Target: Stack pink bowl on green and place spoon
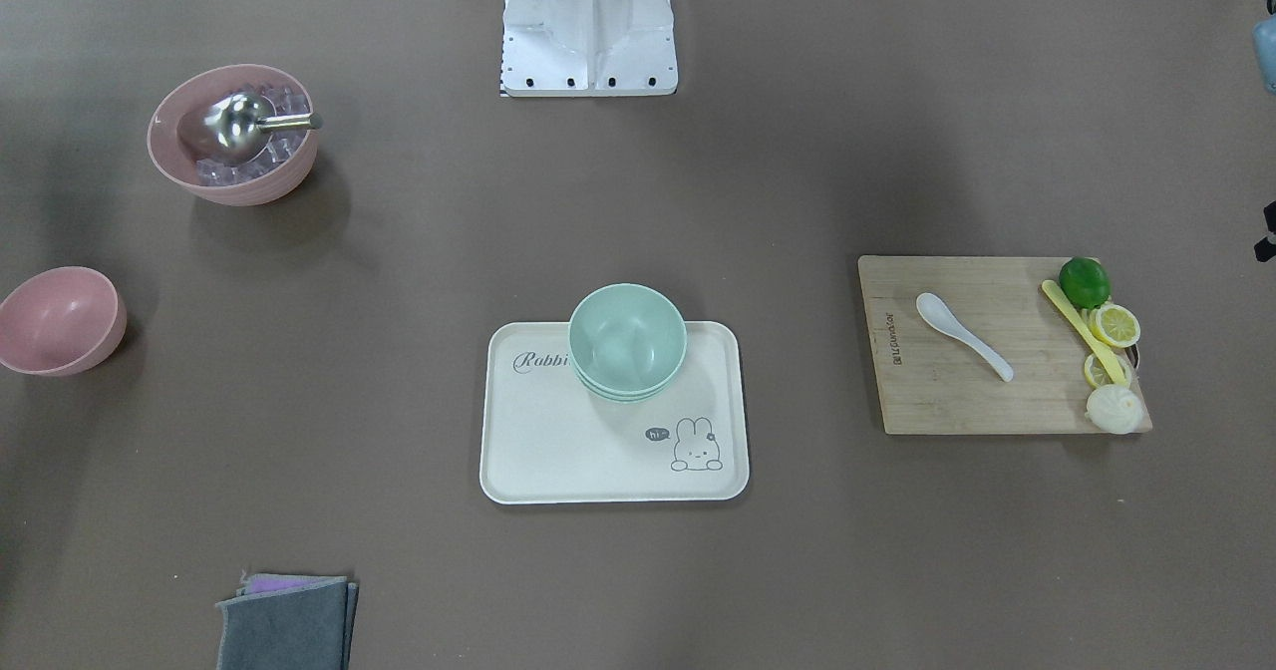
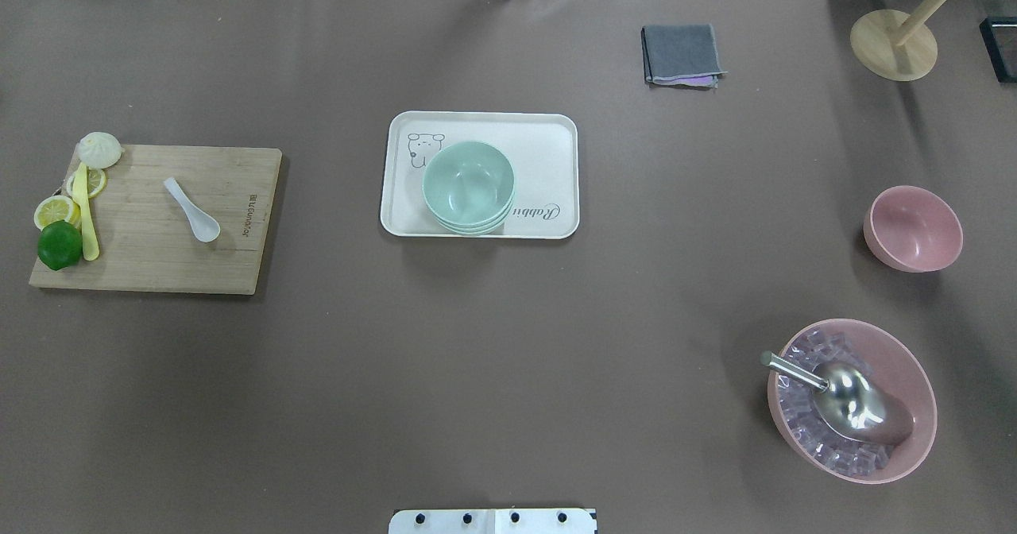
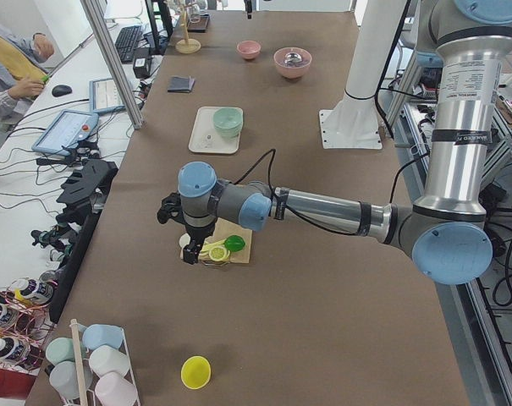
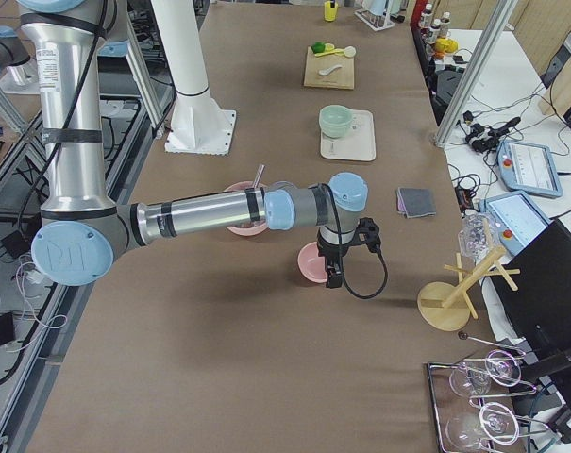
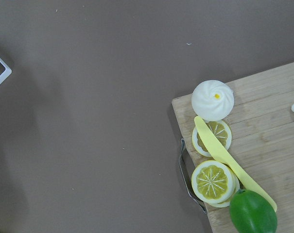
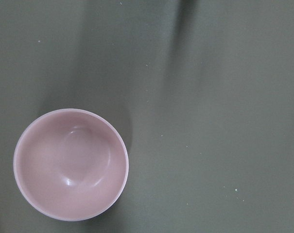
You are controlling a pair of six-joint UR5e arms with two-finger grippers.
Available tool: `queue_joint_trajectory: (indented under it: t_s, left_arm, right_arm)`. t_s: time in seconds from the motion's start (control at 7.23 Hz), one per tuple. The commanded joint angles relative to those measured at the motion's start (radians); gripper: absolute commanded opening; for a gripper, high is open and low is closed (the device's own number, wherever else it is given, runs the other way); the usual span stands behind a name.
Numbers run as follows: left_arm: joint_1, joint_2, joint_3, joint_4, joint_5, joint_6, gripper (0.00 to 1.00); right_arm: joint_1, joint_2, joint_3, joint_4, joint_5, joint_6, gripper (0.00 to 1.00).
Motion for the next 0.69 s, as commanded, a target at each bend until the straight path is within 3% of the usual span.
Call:
queue_joint_trajectory:
  t_s: [0.0,0.55]
  left_arm:
    - [0.006,-0.008,-0.004,0.002,0.001,-0.011,0.98]
    - [0.011,-0.023,0.017,0.002,-0.010,-0.081,0.98]
  right_arm:
    - [0.000,-0.002,0.006,0.000,-0.019,0.008,1.00]
    - [0.000,-0.006,-0.008,-0.001,-0.011,0.009,1.00]
